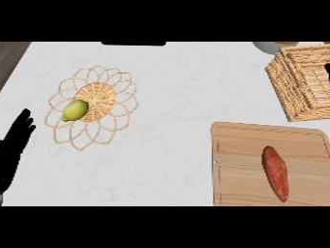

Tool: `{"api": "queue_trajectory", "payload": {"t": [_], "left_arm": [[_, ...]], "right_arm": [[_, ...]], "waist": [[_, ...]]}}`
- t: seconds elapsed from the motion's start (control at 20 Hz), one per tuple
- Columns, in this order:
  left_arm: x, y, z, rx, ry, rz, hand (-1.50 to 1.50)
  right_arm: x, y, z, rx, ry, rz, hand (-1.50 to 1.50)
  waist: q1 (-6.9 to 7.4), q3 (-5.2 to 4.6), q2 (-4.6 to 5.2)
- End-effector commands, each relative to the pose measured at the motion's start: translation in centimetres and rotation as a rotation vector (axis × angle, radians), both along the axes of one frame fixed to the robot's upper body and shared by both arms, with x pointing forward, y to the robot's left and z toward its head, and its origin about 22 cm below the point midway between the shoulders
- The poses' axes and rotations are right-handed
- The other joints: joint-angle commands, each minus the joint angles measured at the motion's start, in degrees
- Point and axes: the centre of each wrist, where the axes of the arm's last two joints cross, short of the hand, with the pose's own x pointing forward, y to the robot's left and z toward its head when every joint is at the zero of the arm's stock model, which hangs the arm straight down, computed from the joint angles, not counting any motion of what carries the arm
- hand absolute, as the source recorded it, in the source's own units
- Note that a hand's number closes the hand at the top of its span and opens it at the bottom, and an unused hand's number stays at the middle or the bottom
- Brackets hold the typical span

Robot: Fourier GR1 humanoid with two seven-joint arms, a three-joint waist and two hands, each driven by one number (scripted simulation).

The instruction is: Pick the sweet potato from the cutting board and place it in the basket

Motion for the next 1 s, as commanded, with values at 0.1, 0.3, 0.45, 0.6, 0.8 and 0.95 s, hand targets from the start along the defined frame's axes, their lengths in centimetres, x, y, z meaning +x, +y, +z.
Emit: {"api": "queue_trajectory", "payload": {"t": [0.1, 0.3, 0.45, 0.6, 0.8, 0.95], "left_arm": [[2.2, -1.6, 1.8, -0.029, -0.054, -0.038, 0.00], [2.8, -2.7, 1.9, -0.084, -0.043, -0.096, 0.00], [3.9, -3.1, 2.4, -0.133, -0.028, -0.083, 0.00], [4.0, -2.9, 1.7, -0.117, -0.010, -0.044, 0.00], [5.2, -1.7, 0.7, -0.134, -0.002, -0.048, 0.00], [5.0, -2.4, 1.5, -0.136, 0.005, -0.059, 0.00]], "right_arm": [[2.7, 0.7, 0.3, 0.172, -0.100, 0.389, 1.50], [2.2, 4.4, 5.4, -0.158, -0.271, 0.858, 1.50], [0.2, 7.2, 2.5, -0.206, -0.323, 1.128, -1.50], [-3.2, 8.5, -3.1, -0.134, -0.398, 1.155, -1.50], [-5.4, 7.4, -1.8, -0.274, -0.379, 1.042, -1.50], [-4.7, 6.7, 1.9, -0.356, -0.248, 1.021, -1.50]], "waist": [[-0.41, -0.78, 0.44], [0.95, -1.00, 0.28], [-2.37, -0.87, 0.00], [-3.76, -1.02, -0.50], [-3.47, -1.26, -0.72], [-3.01, -1.29, -0.79]]}}
